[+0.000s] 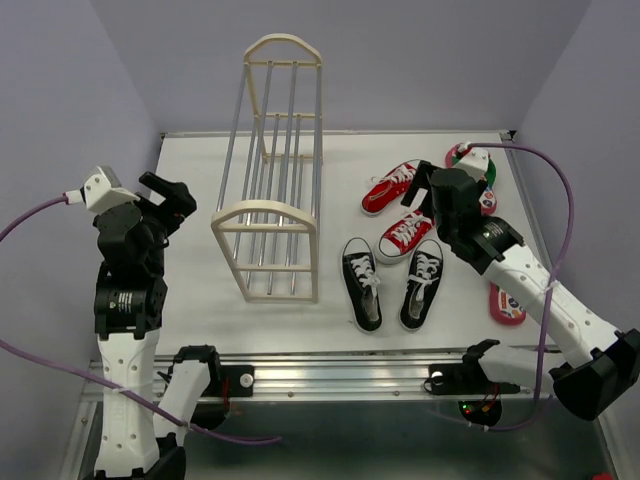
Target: Place and organize the shoes onto the shoe shelf
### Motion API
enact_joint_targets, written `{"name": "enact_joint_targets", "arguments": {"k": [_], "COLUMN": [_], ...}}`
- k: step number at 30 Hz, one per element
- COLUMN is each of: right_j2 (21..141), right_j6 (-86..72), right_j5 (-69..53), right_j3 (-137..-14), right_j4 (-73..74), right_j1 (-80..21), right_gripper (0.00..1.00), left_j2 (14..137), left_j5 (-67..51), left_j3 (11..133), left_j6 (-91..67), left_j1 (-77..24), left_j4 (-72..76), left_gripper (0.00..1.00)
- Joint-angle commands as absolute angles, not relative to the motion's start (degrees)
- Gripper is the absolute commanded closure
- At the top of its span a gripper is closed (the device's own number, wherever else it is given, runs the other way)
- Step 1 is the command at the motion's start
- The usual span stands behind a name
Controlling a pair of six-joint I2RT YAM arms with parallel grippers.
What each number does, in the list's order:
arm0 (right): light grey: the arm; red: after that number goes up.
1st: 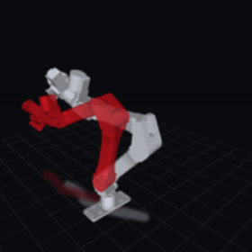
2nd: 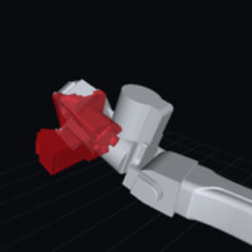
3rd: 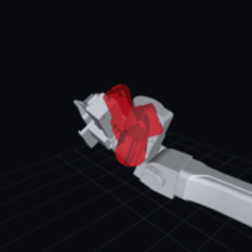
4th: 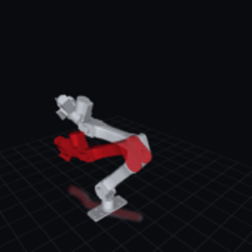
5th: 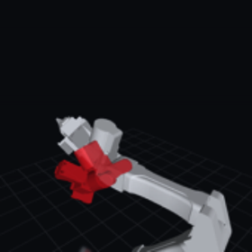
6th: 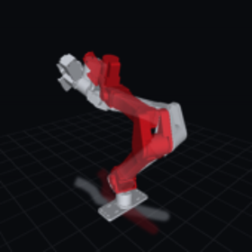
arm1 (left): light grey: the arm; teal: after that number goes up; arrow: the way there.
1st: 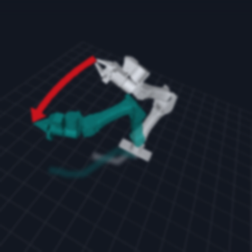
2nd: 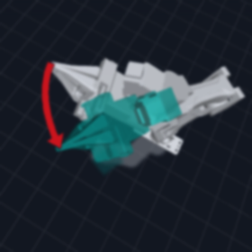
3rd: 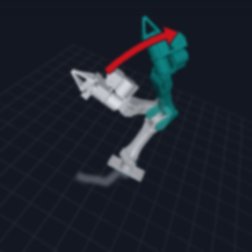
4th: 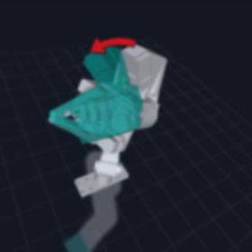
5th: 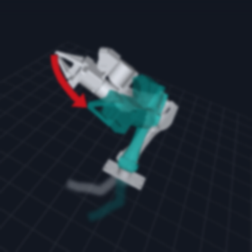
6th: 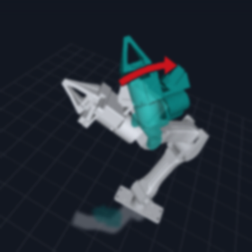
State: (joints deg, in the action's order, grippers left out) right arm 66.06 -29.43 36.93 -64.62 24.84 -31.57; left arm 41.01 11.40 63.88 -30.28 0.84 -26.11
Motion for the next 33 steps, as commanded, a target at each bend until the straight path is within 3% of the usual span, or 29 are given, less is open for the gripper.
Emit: {"name": "enact_joint_targets", "arguments": {"k": [1,8,21,28,33], "right_j2": [63.7,62.1,59.9,62.0,62.3], "right_j6": [-30.8,-30.1,-24.6,-23.6,-20.8], "right_j5": [36.0,34.8,12.3,7.8,4.5], "right_j3": [-65.0,-64.4,-59.3,-57.7,-56.1], "right_j4": [26.5,30.8,34.4,34.4,32.1], "right_j1": [-32.0,-32.0,-32.0,-32.0,-32.0], "right_gripper": [0.0,0.0,0.0,0.0,0.0], "left_j2": [42.3,44.8,45.3,48.6,54.0], "left_j5": [7.6,4.5,0.6,0.9,-15.9], "left_j3": [64.1,65.7,69.9,77.4,79.4], "left_j6": [-26.9,-25.4,-22.8,-23.4,-22.9], "left_j1": [1.1,1.0,1.0,1.0,1.0], "left_j4": [-24.0,-23.2,-25.8,-29.0,-25.2], "left_gripper": [0.01,0.01,0.01,0.01,0.01]}}
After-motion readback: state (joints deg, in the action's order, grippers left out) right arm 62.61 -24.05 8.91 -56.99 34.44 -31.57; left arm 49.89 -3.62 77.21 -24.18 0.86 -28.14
